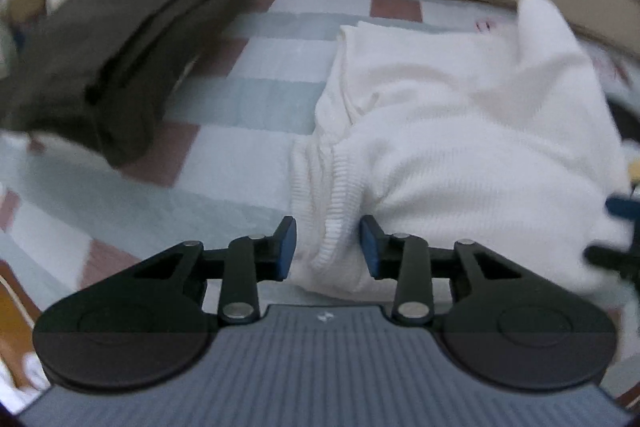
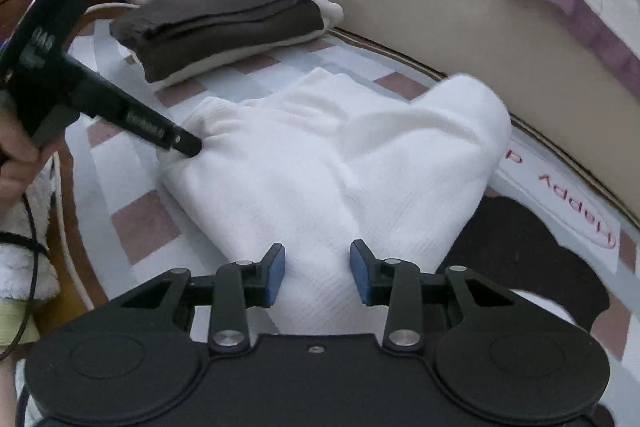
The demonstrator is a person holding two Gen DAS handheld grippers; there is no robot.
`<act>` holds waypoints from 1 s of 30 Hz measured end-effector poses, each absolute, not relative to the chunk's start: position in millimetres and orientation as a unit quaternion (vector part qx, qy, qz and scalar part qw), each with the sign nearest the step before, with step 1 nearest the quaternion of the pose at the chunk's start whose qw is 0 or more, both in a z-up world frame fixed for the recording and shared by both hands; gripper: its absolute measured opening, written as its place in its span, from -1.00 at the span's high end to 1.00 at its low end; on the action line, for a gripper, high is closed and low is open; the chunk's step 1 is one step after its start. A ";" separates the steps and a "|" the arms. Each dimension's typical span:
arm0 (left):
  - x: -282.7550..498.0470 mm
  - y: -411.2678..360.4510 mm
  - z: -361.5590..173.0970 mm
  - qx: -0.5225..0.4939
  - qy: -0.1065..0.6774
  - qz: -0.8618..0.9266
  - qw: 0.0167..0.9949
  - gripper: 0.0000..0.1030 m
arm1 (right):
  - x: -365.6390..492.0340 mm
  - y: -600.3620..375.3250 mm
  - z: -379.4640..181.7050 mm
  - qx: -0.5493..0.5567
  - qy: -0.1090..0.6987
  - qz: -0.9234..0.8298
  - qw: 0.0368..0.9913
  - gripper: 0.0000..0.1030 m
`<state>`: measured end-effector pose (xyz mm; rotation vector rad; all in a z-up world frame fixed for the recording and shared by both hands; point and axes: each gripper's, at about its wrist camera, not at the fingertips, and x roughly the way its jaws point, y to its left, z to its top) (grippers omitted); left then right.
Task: Fold clothes
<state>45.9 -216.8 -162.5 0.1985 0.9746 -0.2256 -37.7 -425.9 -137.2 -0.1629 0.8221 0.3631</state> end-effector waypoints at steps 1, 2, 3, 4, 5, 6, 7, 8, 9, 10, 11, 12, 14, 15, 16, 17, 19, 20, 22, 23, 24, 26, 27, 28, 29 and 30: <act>46.7 -215.0 -161.0 0.090 0.467 -0.105 0.873 0.27 | -37.5 -428.7 -137.9 -0.070 0.399 0.175 0.897 0.19; 47.5 -212.9 -159.3 0.085 0.468 -0.102 0.874 0.25 | -36.1 -430.0 -137.6 -0.065 0.402 0.174 0.897 0.19; 47.7 -208.6 -156.4 0.075 0.467 -0.098 0.876 0.22 | -36.1 -430.5 -135.8 -0.063 0.406 0.174 0.895 0.19; 48.2 -204.4 -152.7 0.067 0.459 -0.095 0.881 0.20 | -35.9 -431.6 -134.1 -0.060 0.410 0.174 0.893 0.18; 48.6 -200.3 -149.0 0.060 0.452 -0.091 0.885 0.20 | -36.3 -434.5 -131.4 -0.053 0.415 0.177 0.891 0.12; 49.3 -196.2 -145.7 0.052 0.445 -0.088 0.890 0.19 | -37.9 -438.2 -129.2 -0.042 0.420 0.182 0.888 0.08; 51.6 -193.3 -145.1 0.040 0.445 -0.093 0.890 0.18 | -36.7 -444.7 -126.2 -0.023 0.420 0.182 0.889 0.06; 53.8 -190.4 -144.6 0.028 0.444 -0.099 0.890 0.18 | -35.3 -451.5 -123.0 -0.003 0.419 0.181 0.890 0.06; 56.3 -187.5 -144.4 0.016 0.444 -0.104 0.890 0.18 | -33.9 -458.3 -119.9 0.017 0.417 0.181 0.890 0.06; 59.8 -185.1 -147.1 0.001 0.449 -0.106 0.887 0.12 | -32.5 -465.1 -116.7 0.036 0.416 0.180 0.891 0.06; 64.6 -182.0 -150.9 -0.019 0.457 -0.108 0.883 0.08 | -30.1 -477.2 -114.2 0.074 0.403 0.172 0.896 0.06; 69.6 -180.0 -154.9 -0.039 0.465 -0.112 0.877 0.04 | -27.9 -491.6 -112.6 0.117 0.388 0.161 0.900 0.05; 78.5 -176.2 -162.6 -0.078 0.483 -0.121 0.864 -0.06 | -22.2 -510.9 -118.5 0.174 0.376 0.137 0.900 -0.01; 82.2 -174.7 -166.3 -0.092 0.493 -0.123 0.856 -0.07 | -18.9 -520.2 -122.9 0.200 0.374 0.123 0.897 -0.03; 85.7 -173.5 -170.2 -0.104 0.503 -0.124 0.849 -0.12 | -13.8 -527.3 -130.3 0.217 0.377 0.107 0.894 -0.05; 87.2 -174.6 -174.8 -0.093 0.513 -0.114 0.846 -0.16 | -8.3 -530.9 -137.7 0.226 0.385 0.093 0.890 -0.05; 86.2 -176.0 -178.4 -0.071 0.513 -0.094 0.850 -0.27 | 2.5 -538.4 -152.5 0.244 0.402 0.070 0.880 -0.06; 85.0 -176.8 -176.0 -0.064 0.506 -0.088 0.856 -0.27 | 6.7 -542.4 -160.1 0.257 0.411 0.065 0.872 -0.15; 81.1 -178.7 -167.1 -0.042 0.480 -0.070 0.873 -0.27 | 12.3 -546.2 -173.6 0.286 0.420 0.058 0.859 -0.21; 75.7 -178.8 -158.4 -0.039 0.463 -0.068 0.883 -0.27 | 12.0 -545.5 -173.5 0.279 0.420 0.056 0.861 -0.23; 70.3 -178.9 -149.7 -0.036 0.447 -0.067 0.892 -0.24 | 11.6 -544.4 -173.1 0.270 0.421 0.054 0.864 -0.26; 59.7 -176.6 -137.1 -0.056 0.431 -0.088 0.896 -0.28 | 10.9 -542.3 -172.2 0.252 0.422 0.051 0.869 -0.34; 54.6 -174.6 -133.5 -0.077 0.433 -0.108 0.892 -0.29 | 10.8 -542.8 -171.9 0.255 0.423 0.052 0.868 -0.34; 51.4 -173.0 -135.2 -0.105 0.449 -0.123 0.879 -0.30 | 10.4 -545.3 -172.7 0.268 0.425 0.055 0.863 -0.34; 48.4 -171.4 -137.5 -0.133 0.464 -0.135 0.865 -0.32 | 8.8 -551.1 -176.0 0.297 0.428 0.059 0.851 -0.34; 47.0 -169.4 -145.2 -0.162 0.484 -0.138 0.849 -0.36 | 7.1 -557.2 -179.6 0.327 0.431 0.063 0.838 -0.34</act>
